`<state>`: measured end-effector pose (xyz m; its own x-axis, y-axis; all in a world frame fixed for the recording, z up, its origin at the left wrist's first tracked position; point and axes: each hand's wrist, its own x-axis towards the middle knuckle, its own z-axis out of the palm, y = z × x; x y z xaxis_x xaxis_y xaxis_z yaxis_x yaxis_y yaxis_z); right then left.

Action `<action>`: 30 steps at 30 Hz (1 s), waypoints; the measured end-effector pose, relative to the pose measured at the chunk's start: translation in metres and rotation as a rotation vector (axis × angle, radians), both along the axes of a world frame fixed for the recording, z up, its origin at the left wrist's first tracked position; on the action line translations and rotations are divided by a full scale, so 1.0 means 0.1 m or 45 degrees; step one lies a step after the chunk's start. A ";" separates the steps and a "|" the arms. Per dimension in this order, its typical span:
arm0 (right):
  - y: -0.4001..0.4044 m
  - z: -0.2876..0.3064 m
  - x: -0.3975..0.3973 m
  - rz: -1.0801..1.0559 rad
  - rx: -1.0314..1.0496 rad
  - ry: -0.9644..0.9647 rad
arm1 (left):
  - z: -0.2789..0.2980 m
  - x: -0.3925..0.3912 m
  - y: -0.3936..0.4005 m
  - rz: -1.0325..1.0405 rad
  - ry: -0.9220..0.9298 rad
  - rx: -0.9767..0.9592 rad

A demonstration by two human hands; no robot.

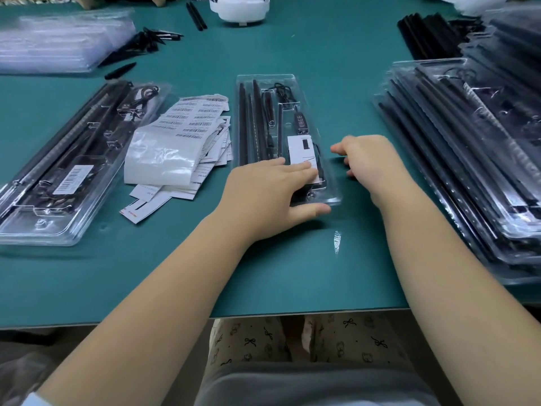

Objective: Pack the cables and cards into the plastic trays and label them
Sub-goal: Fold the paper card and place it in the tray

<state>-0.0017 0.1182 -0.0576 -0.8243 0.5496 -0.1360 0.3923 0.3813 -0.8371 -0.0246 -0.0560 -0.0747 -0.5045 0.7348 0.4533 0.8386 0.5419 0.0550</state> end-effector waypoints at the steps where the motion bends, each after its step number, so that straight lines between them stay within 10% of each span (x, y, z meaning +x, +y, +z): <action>1: 0.00 0.00 -0.01 0.007 -0.017 -0.014 | 0.00 0.01 -0.01 -0.005 -0.022 0.015; 30: -0.01 -0.08 -0.04 -0.074 -0.230 0.189 | 0.05 0.13 0.00 -0.096 -0.095 0.028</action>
